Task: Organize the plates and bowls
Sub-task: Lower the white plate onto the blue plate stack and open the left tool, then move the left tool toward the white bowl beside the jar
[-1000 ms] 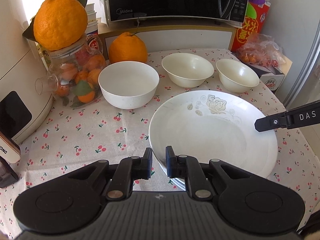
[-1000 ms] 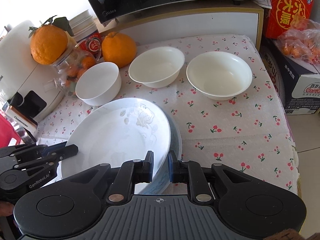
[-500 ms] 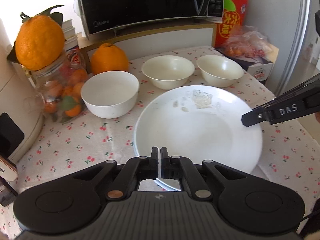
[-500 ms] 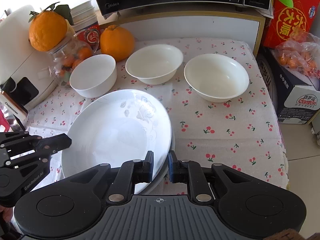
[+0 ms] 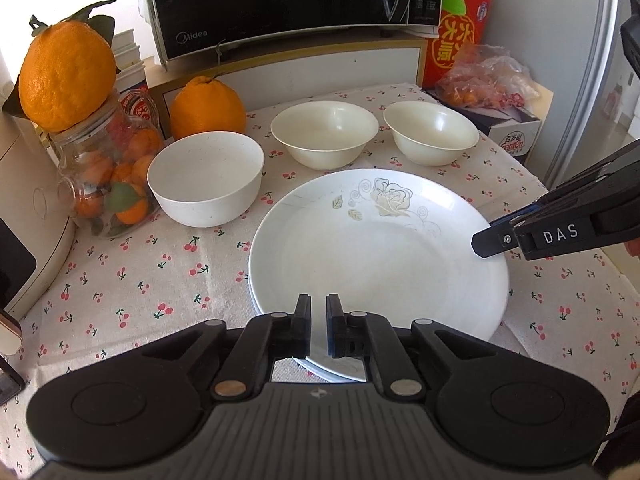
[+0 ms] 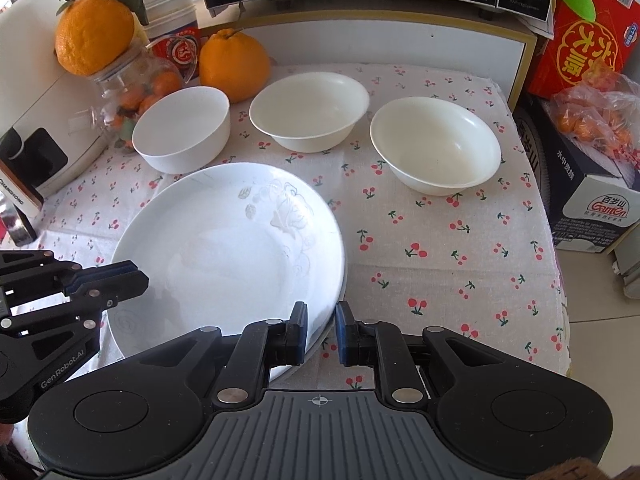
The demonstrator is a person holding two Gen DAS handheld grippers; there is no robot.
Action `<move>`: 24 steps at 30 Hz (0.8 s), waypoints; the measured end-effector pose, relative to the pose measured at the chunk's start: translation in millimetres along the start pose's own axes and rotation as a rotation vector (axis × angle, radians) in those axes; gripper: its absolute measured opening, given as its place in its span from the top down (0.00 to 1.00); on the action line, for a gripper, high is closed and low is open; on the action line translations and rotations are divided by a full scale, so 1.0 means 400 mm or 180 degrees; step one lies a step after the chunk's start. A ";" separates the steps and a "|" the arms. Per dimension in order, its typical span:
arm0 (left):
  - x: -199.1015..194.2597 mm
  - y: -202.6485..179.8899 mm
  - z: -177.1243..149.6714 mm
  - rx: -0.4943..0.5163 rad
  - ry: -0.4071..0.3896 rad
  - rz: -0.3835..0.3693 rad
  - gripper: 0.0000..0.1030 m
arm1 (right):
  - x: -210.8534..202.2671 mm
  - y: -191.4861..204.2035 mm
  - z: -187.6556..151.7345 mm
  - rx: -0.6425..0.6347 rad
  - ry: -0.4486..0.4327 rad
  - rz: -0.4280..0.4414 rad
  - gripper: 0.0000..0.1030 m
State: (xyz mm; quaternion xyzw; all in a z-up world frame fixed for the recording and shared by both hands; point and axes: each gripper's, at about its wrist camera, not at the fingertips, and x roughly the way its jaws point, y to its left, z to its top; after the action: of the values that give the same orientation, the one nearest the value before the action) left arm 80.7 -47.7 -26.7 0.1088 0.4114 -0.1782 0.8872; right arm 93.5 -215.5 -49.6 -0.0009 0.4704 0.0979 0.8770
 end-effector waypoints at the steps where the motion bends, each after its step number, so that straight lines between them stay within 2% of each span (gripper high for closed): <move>1: 0.000 0.000 0.000 -0.0007 0.0000 -0.0001 0.89 | 0.001 0.003 0.001 -0.0017 0.0001 -0.0016 0.85; 8: -0.001 0.011 0.002 -0.0098 -0.0005 -0.0035 0.79 | 0.005 -0.007 0.013 0.0125 0.0023 0.0044 0.79; 10: -0.004 0.017 0.003 -0.0136 -0.0027 -0.0079 0.71 | 0.004 -0.010 0.017 0.0151 -0.0004 0.0058 0.77; 14: -0.011 0.020 0.007 -0.0172 -0.0090 -0.0112 0.62 | -0.003 -0.012 0.023 0.0208 -0.0069 0.0087 0.63; 17: -0.013 0.020 0.008 -0.0174 -0.0124 -0.0058 0.44 | -0.006 -0.011 0.029 0.0232 -0.0105 0.0112 0.55; 20: -0.013 0.028 0.011 -0.0202 -0.0124 -0.0071 0.40 | -0.007 -0.009 0.033 0.0243 -0.0139 0.0122 0.49; 24: -0.016 0.042 0.014 -0.0270 -0.0158 -0.0046 0.26 | -0.008 -0.007 0.040 0.0276 -0.0190 0.0137 0.41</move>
State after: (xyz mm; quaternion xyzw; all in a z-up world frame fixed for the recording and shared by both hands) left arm 87.3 -32.8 -17.4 0.0636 0.3973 -0.1696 0.8996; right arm 105.2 -217.2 -38.3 0.0501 0.4477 0.0963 0.8876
